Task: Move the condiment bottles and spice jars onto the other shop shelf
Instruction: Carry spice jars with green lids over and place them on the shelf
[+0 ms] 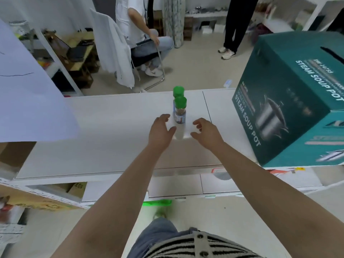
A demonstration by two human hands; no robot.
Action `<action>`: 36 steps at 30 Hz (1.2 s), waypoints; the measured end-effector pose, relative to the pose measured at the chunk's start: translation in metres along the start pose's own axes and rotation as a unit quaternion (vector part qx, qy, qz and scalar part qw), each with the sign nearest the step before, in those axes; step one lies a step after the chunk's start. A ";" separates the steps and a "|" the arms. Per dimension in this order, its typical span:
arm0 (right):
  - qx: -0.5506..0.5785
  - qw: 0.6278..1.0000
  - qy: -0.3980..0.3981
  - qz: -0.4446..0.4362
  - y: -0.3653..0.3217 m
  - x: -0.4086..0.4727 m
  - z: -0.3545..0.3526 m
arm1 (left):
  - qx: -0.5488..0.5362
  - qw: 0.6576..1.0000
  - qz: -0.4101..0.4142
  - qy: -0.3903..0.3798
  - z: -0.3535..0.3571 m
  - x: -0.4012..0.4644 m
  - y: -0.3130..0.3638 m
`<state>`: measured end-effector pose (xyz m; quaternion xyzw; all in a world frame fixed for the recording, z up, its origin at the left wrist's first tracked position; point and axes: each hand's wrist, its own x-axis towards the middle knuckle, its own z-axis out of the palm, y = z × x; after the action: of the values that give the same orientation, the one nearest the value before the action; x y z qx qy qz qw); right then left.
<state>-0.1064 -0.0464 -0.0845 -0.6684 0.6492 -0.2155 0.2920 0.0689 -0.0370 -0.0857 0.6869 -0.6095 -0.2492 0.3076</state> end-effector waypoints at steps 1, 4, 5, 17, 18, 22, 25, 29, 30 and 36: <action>0.000 1.000 0.003 0.000 0.001 0.006 0.000 | -0.009 1.000 0.002 -0.001 0.003 0.009 0.001; 0.003 1.000 0.013 0.003 0.006 0.018 -0.001 | -0.054 0.999 -0.001 -0.007 0.014 0.030 0.007; 0.001 1.000 0.015 0.005 0.008 0.021 -0.002 | -0.068 0.998 -0.001 -0.011 0.019 0.036 0.009; -0.010 0.999 0.030 0.022 0.026 0.034 -0.007 | -0.136 0.991 -0.005 0.012 0.048 0.040 0.009; -0.010 0.999 0.030 0.021 0.025 0.037 -0.006 | -0.131 0.991 -0.001 0.007 0.048 0.038 0.009; -0.008 0.999 0.028 0.013 0.020 0.048 0.000 | -0.096 0.995 -0.010 0.005 0.039 0.033 0.003; -0.004 1.000 0.029 0.002 0.013 0.058 0.008 | -0.088 0.995 -0.043 0.031 0.024 0.030 -0.014; 0.058 0.998 0.039 -0.007 -0.006 0.081 0.018 | -0.173 0.976 -0.106 0.076 -0.002 0.022 -0.030; 0.082 0.996 0.037 -0.007 -0.012 0.087 0.019 | -0.194 0.971 -0.116 0.080 -0.007 0.020 -0.033; 0.172 0.985 -0.007 -0.022 -0.028 0.127 0.025 | -0.306 0.935 -0.163 0.068 -0.032 0.009 -0.038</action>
<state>-0.0605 -0.1697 -0.0956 -0.6240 0.5854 -0.3261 0.4020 0.1185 -0.0393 -0.0909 0.6651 -0.3607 -0.4228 0.4987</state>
